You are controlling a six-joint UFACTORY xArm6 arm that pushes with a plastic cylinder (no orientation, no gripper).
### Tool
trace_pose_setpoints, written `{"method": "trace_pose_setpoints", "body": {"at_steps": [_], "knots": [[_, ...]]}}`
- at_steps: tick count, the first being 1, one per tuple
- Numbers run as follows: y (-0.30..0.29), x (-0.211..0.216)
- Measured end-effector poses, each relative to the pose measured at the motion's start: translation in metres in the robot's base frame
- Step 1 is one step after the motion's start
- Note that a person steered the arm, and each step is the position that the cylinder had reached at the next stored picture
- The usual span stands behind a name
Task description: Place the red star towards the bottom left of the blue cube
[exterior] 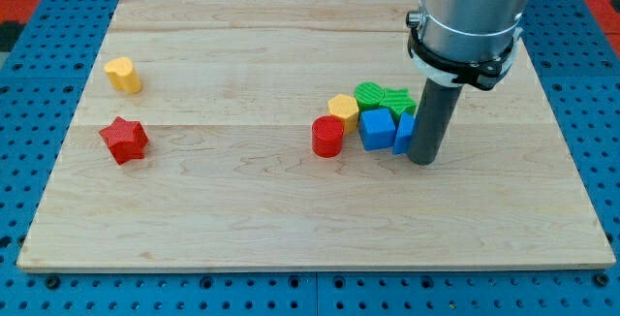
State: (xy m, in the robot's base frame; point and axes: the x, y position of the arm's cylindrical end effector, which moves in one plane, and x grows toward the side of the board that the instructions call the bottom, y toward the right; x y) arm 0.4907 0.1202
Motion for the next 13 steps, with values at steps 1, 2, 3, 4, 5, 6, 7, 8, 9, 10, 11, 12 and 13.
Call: {"method": "trace_pose_setpoints", "body": {"at_steps": [1,2,3,4,5,6,7,8,9,10,11,12,13], "knots": [[-0.006,0.027],[-0.082,0.095],[-0.236,0.097],[-0.341,0.037],[-0.396,-0.001],[-0.340,-0.053],[-0.262,-0.029],[-0.343,-0.033],[-0.395,-0.090],[-0.424,-0.116],[-0.425,-0.111],[-0.425,-0.072],[-0.425,0.003]]}}
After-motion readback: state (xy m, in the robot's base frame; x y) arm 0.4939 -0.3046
